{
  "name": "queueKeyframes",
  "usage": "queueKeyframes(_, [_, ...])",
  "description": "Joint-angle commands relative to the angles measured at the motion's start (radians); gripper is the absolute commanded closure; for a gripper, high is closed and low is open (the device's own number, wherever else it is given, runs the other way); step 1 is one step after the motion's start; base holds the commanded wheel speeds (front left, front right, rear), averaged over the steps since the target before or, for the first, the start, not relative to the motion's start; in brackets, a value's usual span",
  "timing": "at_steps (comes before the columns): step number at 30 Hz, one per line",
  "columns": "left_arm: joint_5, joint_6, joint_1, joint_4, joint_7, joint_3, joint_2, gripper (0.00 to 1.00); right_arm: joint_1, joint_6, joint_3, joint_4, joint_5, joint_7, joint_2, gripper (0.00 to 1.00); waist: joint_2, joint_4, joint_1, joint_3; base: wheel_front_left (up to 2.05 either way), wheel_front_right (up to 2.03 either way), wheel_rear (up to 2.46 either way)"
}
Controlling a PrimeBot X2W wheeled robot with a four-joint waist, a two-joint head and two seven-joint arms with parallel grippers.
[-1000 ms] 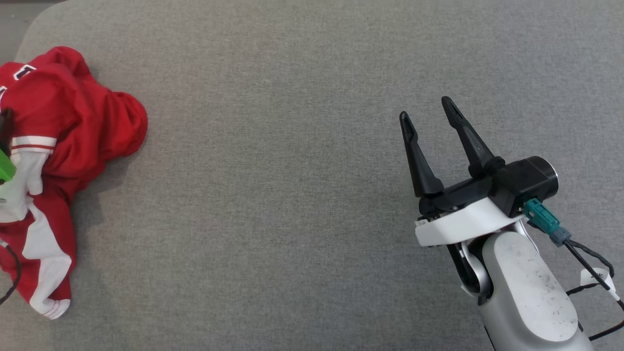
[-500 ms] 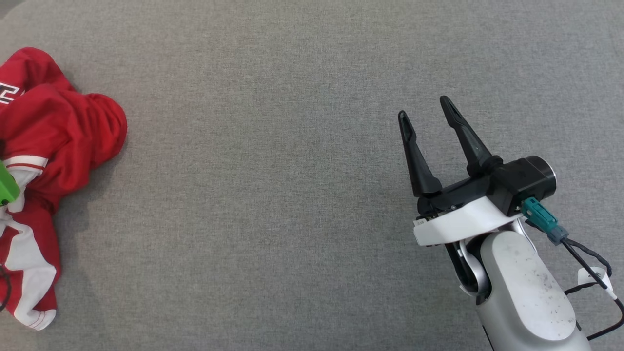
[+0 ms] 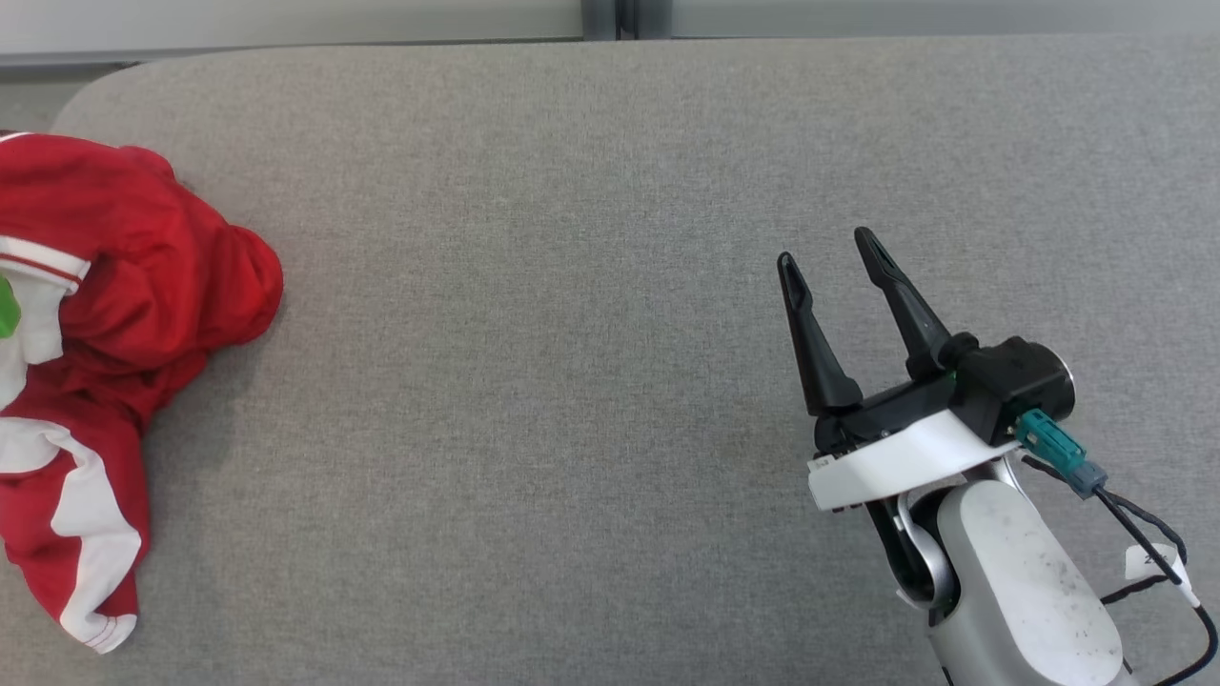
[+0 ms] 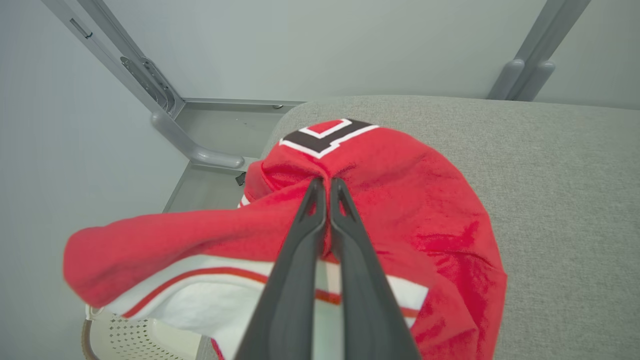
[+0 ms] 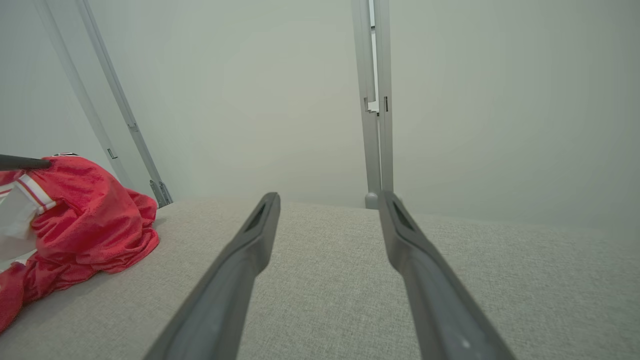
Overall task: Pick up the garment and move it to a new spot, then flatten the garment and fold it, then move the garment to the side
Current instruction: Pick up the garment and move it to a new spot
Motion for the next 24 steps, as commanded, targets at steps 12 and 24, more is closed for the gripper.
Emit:
queueKeyframes(12, [0.011, -0.002, -0.078, -0.241, 0.009, -0.119, 0.021, 1.0, 0.102, 0.0, -0.024, -0.008, 0.061, -0.003, -0.001, 0.0, 0.0, -0.089, -0.0001, -0.156, 0.0, 0.0, 0.0])
queueKeyframes(24, [-0.026, 0.038, -0.049, -0.569, -0.009, -0.143, -0.094, 1.0, 0.145, 0.0, -0.069, -0.028, 0.068, -0.003, -0.001, 0.0, 0.0, -0.191, -0.0001, -0.196, 0.0, 0.0, 0.0])
